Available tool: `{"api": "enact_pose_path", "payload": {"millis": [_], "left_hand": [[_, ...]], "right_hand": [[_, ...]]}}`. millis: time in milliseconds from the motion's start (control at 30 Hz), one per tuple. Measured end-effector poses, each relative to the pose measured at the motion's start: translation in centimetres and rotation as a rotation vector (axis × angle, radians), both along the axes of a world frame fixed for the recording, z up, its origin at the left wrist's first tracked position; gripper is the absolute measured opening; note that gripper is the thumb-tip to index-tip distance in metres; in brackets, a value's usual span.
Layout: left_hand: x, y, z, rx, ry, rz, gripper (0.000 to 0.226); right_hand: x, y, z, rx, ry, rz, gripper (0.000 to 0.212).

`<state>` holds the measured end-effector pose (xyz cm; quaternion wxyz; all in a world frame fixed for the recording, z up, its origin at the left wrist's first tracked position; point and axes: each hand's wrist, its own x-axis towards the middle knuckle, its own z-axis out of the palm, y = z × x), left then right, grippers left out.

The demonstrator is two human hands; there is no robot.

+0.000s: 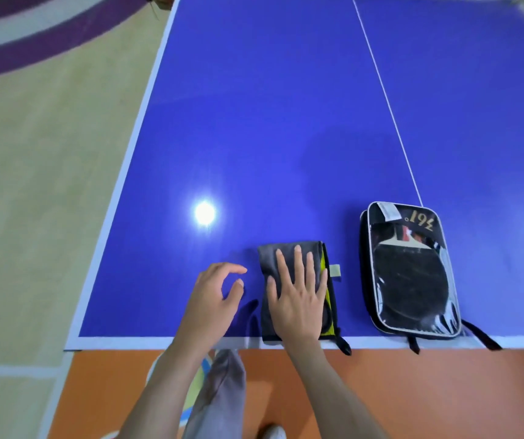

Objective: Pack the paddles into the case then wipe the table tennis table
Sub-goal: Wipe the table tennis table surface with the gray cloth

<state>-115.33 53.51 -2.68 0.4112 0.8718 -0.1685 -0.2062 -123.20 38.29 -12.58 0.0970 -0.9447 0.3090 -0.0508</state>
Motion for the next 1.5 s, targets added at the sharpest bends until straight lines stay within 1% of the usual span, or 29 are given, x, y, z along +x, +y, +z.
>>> {"api": "enact_pose_path", "payload": {"millis": [133,267,400,467,533,633,700,833,900,1067,1233,1367,1433,1500], "left_hand": [[-4.0,1.6,1.5,0.022,0.064,0.063,0.032],[-6.3,3.0,1.6,0.099,0.055,-0.042,0.032],[-5.2,3.0,1.0,0.122,0.069,-0.067,0.029],[-4.2,2.3,0.8,0.141,0.057,-0.112,0.029],[-3.1,1.4,0.8,0.154,0.065,-0.156,0.029],[-1.6,-0.1,1.4,0.169,0.099,-0.217,0.027],[-0.8,-1.1,2.0,0.174,0.091,-0.268,0.027],[0.5,-2.9,3.0,0.163,0.086,-0.329,0.024],[0.8,-4.1,3.3,0.169,0.093,-0.372,0.023],[0.0,-7.6,4.0,0.193,0.111,-0.464,0.023],[-2.4,-12.5,3.3,0.227,0.157,-0.519,0.02],[-4.7,-17.4,2.2,0.197,0.243,-0.447,0.02],[-5.7,-19.7,1.9,0.205,0.285,-0.381,0.024],[-6.4,-21.9,2.0,0.219,0.276,-0.34,0.032]], "right_hand": [[-1.4,1.0,0.4,0.021,0.032,0.018,0.063],[-1.2,0.7,0.3,0.035,0.05,0.013,0.066],[-1.4,0.4,0.4,0.072,0.054,0.045,0.072],[-1.3,0.2,0.8,0.107,0.082,0.053,0.073],[-1.6,0.0,1.4,0.123,0.118,0.067,0.07],[-2.6,-0.4,2.8,0.068,0.124,0.069,0.062],[-3.1,-0.5,3.9,0.063,0.096,0.026,0.059],[-4.3,-1.3,5.9,0.131,0.028,-0.124,0.053],[-5.2,-2.2,7.0,0.153,-0.004,-0.216,0.053],[-7.6,-5.5,9.6,0.206,-0.031,-0.416,0.043],[-10.7,-10.0,10.9,0.334,-0.032,-0.569,0.046],[-14.5,-15.2,11.6,0.481,-0.076,-0.7,0.048],[-16.1,-18.2,11.6,0.573,-0.103,-0.684,0.047],[-16.8,-21.2,11.7,0.636,-0.101,-0.641,0.046]]}}
